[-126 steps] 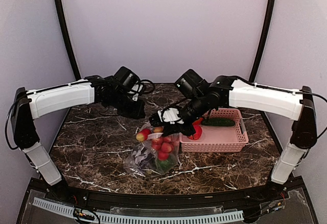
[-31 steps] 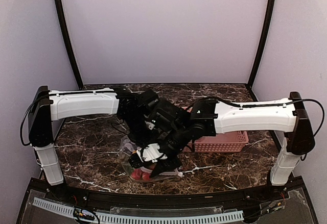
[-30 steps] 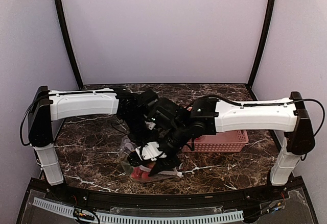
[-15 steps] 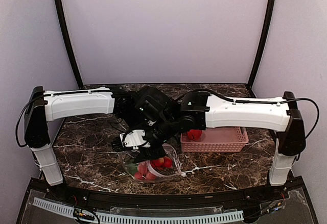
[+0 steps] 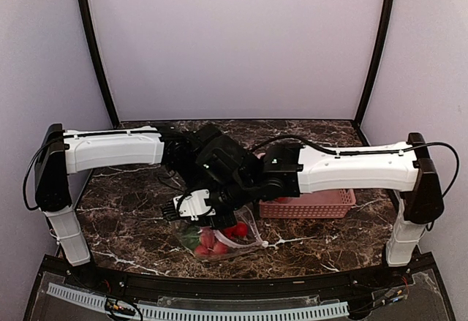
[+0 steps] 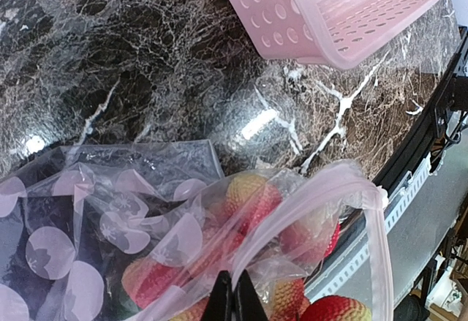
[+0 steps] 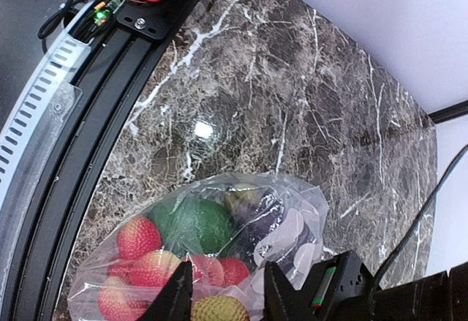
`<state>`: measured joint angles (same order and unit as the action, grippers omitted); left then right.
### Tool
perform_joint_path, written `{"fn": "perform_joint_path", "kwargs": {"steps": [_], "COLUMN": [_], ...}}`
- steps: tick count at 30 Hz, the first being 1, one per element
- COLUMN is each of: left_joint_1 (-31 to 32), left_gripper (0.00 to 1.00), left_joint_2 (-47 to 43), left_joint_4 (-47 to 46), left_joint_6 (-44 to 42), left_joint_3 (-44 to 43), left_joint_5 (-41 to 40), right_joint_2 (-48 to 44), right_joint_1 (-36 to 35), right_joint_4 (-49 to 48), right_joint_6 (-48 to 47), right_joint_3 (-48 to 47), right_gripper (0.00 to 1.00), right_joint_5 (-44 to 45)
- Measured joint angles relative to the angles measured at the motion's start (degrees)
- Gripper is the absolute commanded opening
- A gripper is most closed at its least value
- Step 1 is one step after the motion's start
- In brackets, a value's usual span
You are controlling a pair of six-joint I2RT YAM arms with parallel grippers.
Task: Place the food in the zip-top bag and seal the zipper
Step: Adjust the fake fruit in the zipper food storage bag.
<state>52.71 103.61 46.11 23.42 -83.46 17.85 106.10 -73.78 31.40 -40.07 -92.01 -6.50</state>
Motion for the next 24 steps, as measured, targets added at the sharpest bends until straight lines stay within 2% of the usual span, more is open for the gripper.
{"fn": "perform_joint_path", "kwargs": {"steps": [2, 5, 7, 19, 24], "left_joint_1": [-0.1, -0.1, -0.2, -1.0, -2.1], "left_gripper": [0.01, 0.01, 0.01, 0.01, 0.01], "left_joint_2": [0.0, 0.0, 0.0, -0.4, -0.6], "left_joint_4": [-0.3, -0.7, -1.1, -4.2, -4.3], "left_joint_6": [0.1, 0.3, 0.4, 1.4, 1.9], "left_joint_3": [0.0, 0.0, 0.0, 0.1, 0.1], "left_joint_5": [-0.2, -0.6, -0.8, 5.7, 9.4], "right_joint_2": [-0.6, -1.7, -2.8, -5.5, -5.5], "right_joint_1": [0.0, 0.0, 0.0, -0.8, -1.0], "right_joint_4": [-1.1, -2.1, -1.9, 2.8, 8.0], "right_joint_6": [-0.2, -0.4, -1.2, -5.5, -6.3], "right_joint_3": [1.0, 2.8, 3.7, 4.0, 5.4], "right_gripper": [0.28, 0.38, 0.42, 0.45, 0.47], "right_joint_5": [1.4, 2.4, 2.3, 3.6, 4.3]}}
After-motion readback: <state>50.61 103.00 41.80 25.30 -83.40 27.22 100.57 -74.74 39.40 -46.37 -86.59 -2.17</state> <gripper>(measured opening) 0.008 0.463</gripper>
